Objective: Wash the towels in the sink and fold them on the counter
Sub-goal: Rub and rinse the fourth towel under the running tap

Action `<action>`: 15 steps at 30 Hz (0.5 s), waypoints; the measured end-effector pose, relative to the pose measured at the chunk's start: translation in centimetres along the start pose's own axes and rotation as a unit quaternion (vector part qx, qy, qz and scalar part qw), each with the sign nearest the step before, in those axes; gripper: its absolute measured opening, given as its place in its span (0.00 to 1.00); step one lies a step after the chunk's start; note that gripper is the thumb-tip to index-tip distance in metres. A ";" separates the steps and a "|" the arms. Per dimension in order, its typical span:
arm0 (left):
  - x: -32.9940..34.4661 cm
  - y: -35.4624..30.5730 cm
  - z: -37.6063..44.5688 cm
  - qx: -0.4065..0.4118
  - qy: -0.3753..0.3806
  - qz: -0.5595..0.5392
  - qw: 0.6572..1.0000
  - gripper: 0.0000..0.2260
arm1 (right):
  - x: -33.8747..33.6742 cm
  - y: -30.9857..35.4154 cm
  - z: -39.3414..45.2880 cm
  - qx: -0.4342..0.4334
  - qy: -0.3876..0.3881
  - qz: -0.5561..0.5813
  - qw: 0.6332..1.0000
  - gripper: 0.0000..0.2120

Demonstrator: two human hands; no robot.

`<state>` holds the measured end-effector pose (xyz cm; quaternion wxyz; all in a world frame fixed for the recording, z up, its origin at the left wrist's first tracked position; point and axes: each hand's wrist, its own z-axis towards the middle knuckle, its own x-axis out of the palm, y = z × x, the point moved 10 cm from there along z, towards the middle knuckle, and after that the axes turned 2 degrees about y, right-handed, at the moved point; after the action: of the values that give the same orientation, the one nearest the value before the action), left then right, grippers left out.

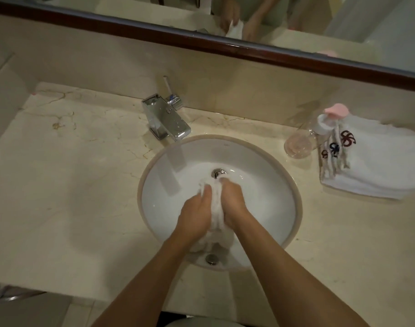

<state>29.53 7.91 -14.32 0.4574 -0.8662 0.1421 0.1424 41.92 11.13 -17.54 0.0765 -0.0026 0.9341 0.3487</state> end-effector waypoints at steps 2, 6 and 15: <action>-1.5 0.4 0.9 -0.038 -0.021 -0.021 0.999 0.33 | 2.4 0.3 -1.7 -0.055 0.095 -0.085 0.990 0.14; 0.2 -3.8 -3.6 0.109 -0.004 0.090 0.990 0.28 | -2.0 4.2 1.0 -0.085 -0.081 -0.126 0.985 0.16; 1.4 5.5 -1.6 -0.158 -0.032 -0.486 0.859 0.17 | -1.3 -3.5 -1.5 0.120 0.151 0.428 0.883 0.19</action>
<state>28.90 3.45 -18.14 0.3296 -0.8810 -0.3359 -0.0492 43.17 7.43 -18.57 -0.2228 0.3541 0.8792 0.2280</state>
